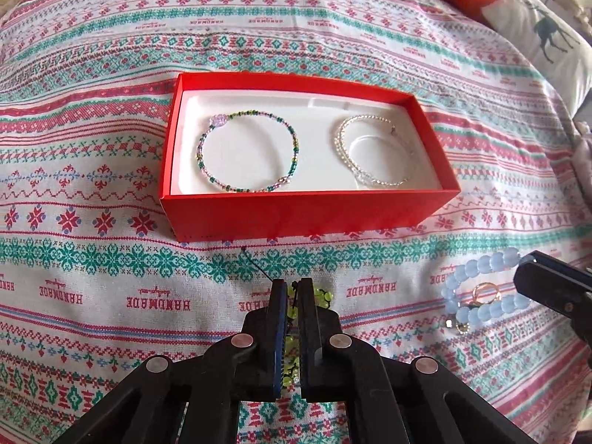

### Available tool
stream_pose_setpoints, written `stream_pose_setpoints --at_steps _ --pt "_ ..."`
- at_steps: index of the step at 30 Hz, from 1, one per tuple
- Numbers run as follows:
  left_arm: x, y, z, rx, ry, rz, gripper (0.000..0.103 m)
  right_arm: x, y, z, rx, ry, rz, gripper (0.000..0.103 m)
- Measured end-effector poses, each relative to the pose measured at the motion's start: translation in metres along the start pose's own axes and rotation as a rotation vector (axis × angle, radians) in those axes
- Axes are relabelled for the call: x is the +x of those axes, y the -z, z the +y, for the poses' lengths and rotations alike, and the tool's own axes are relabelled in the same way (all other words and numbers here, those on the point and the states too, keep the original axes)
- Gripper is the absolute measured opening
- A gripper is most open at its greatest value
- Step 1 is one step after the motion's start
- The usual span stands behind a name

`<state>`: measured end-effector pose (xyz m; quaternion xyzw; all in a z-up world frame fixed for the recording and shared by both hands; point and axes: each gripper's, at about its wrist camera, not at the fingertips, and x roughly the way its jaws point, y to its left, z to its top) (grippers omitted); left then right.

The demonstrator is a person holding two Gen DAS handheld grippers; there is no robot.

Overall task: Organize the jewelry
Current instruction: 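Grasp the green beaded bracelet with the left tool while the right tool holds the blue bracelet, then carry both bracelets into the red box and open both tools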

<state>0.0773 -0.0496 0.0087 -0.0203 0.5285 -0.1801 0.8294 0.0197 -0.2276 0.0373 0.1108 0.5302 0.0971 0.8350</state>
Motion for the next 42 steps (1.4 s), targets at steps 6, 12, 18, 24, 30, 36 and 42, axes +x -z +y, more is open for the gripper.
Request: stream_pose_setpoints --at_steps 6,12,18,24,30,36,42 --pt "-0.018 -0.002 0.002 -0.002 0.023 -0.037 0.000 -0.004 -0.002 0.004 -0.002 -0.008 -0.013 0.012" --pt "-0.039 -0.003 0.001 0.002 0.045 -0.082 0.000 -0.012 -0.005 0.007 0.001 -0.024 -0.034 0.012" --pt "-0.048 -0.007 -0.007 0.031 0.063 -0.094 0.000 -0.017 -0.010 0.010 0.008 -0.037 -0.051 0.012" --pt "-0.007 0.000 -0.004 0.031 0.063 0.047 0.011 -0.013 -0.010 0.013 0.009 -0.040 -0.042 0.012" --pt "0.035 0.007 -0.002 0.039 -0.009 0.128 0.025 -0.004 -0.008 0.015 0.003 -0.037 -0.014 0.012" --pt "0.052 0.007 -0.002 0.029 -0.044 0.137 0.024 0.004 -0.006 0.015 0.001 -0.031 0.005 0.012" --pt "0.045 0.001 0.000 0.024 -0.049 0.112 0.009 0.007 -0.007 0.013 0.002 -0.028 0.013 0.012"
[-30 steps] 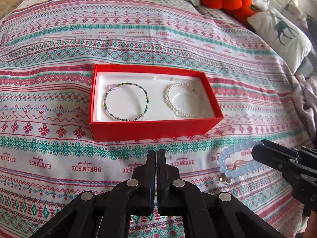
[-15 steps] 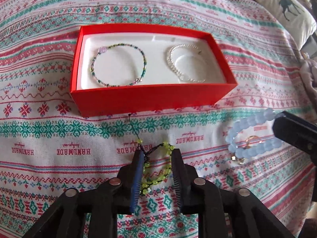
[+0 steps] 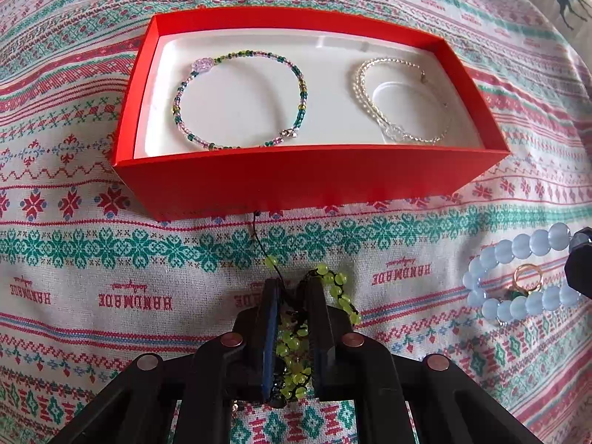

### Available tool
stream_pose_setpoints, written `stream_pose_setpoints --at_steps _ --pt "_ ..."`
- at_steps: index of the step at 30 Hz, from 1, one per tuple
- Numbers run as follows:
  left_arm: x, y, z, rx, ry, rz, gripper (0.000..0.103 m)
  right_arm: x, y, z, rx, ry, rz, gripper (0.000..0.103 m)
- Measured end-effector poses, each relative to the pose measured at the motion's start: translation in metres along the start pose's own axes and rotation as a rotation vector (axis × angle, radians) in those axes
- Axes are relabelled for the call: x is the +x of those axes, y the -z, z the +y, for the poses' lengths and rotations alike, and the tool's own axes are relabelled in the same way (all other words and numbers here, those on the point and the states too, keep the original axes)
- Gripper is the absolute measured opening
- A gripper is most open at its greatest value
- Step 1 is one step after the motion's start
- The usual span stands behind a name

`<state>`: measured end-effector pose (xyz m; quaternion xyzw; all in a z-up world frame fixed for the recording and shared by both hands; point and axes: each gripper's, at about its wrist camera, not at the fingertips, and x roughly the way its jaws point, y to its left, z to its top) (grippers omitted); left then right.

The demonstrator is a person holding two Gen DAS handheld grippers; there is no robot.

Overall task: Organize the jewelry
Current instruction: 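Carry both bracelets into the red box and open both tools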

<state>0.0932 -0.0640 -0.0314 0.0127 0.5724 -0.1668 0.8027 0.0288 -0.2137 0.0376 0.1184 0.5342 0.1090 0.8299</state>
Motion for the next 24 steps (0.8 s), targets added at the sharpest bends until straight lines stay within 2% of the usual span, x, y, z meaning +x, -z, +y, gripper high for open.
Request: stream_pose_setpoints --at_steps 17,24 --pt "-0.089 0.002 -0.003 0.049 0.060 -0.182 0.009 -0.022 -0.009 0.003 0.008 -0.037 -0.054 0.012" --pt "-0.102 -0.012 -0.003 0.012 0.071 -0.234 0.009 -0.028 -0.021 0.004 0.031 -0.049 -0.086 0.012"
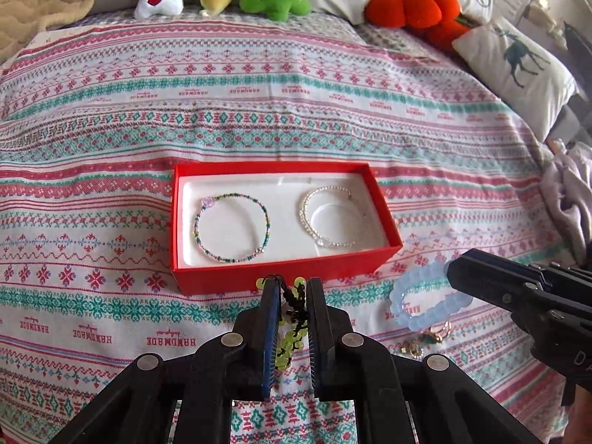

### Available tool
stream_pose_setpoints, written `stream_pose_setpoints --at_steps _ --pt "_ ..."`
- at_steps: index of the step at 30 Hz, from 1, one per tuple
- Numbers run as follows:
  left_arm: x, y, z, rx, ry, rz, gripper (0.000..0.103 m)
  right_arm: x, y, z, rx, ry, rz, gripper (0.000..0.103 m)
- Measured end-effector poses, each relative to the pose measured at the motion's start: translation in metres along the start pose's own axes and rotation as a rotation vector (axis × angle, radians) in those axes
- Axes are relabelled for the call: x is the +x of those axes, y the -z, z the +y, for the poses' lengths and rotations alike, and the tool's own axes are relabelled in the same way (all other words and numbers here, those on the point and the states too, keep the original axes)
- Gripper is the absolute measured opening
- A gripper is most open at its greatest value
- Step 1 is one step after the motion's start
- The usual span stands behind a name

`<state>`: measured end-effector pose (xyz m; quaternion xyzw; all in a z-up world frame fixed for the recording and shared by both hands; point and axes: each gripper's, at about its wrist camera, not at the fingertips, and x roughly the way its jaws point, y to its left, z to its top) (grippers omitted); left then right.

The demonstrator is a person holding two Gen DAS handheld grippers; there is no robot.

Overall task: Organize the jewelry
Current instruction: 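Carry both bracelets into the red box and open both tools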

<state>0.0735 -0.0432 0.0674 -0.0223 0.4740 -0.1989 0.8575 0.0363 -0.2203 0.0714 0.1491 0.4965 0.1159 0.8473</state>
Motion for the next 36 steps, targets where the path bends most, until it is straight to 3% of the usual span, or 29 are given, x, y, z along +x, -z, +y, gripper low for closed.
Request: stream_pose_setpoints --at_steps 6,17,24,31,36 --pt "0.001 -0.018 0.000 -0.042 -0.002 -0.047 0.009 -0.001 -0.017 0.005 0.026 -0.022 -0.040 0.012" --pt "0.029 -0.042 0.024 -0.197 0.096 -0.104 0.009 0.011 -0.049 0.015 0.064 -0.030 -0.133 0.012" --pt "0.062 -0.037 0.050 -0.269 0.043 -0.054 0.009 0.031 -0.058 0.021 0.054 -0.009 -0.136 0.012" --pt "0.072 -0.032 0.058 -0.256 -0.014 -0.029 0.009 0.053 -0.060 0.027 0.044 -0.069 -0.103 0.012" --pt "0.074 -0.031 0.056 -0.229 -0.043 -0.021 0.009 0.071 -0.057 0.010 0.071 0.000 -0.059 0.012"
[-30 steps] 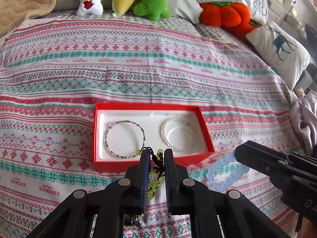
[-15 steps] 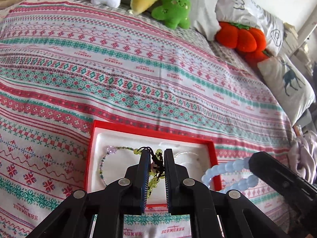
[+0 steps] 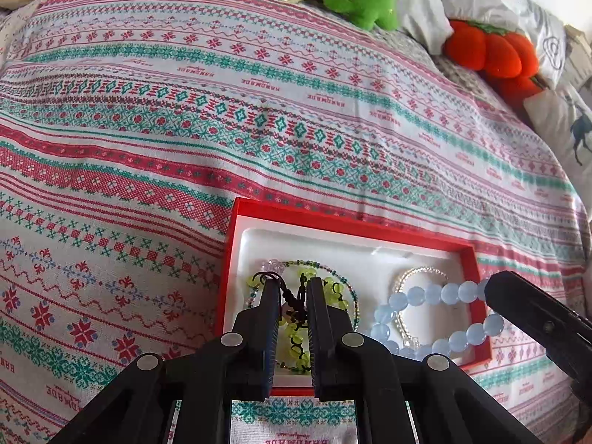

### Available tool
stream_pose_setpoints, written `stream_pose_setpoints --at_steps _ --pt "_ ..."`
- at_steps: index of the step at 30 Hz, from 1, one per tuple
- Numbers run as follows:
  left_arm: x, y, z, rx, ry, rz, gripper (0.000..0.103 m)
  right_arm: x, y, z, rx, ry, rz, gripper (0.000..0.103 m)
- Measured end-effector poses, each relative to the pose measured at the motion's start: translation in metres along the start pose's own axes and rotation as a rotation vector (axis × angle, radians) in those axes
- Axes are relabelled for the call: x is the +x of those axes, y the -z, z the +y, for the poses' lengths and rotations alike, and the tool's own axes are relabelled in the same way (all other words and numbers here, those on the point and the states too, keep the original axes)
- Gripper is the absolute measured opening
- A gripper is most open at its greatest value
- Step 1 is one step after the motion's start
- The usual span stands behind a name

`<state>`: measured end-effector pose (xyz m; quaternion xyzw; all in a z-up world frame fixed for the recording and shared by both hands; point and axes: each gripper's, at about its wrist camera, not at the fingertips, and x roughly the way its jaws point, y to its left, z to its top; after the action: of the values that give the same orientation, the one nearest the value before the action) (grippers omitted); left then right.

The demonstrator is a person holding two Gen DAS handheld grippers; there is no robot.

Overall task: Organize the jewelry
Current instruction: 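Carry both bracelets into the red box and open both tools, then pull both tools back from the red box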

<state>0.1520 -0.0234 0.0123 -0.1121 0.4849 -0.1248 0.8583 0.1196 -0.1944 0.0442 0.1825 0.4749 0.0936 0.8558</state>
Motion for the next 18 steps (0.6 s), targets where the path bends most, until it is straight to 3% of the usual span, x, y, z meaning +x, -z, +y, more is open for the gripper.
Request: stream_pose_setpoints --at_steps 11,13,14,16,18 --pt "-0.002 0.003 -0.013 0.100 -0.049 -0.001 0.011 0.010 0.005 -0.023 0.004 0.075 0.055 0.013" --pt "-0.007 0.005 -0.016 0.124 -0.055 0.001 0.019 0.005 0.005 -0.022 -0.004 0.068 0.060 0.014" --pt "-0.010 0.006 -0.017 0.136 -0.057 -0.001 0.029 0.002 0.005 -0.021 -0.009 0.061 0.062 0.016" --pt "-0.017 0.009 -0.019 0.159 -0.063 -0.011 0.038 -0.005 0.007 -0.018 -0.024 0.060 0.061 0.034" --pt "-0.026 0.012 -0.020 0.175 -0.067 -0.019 0.048 -0.014 0.009 -0.016 -0.036 0.063 0.050 0.045"
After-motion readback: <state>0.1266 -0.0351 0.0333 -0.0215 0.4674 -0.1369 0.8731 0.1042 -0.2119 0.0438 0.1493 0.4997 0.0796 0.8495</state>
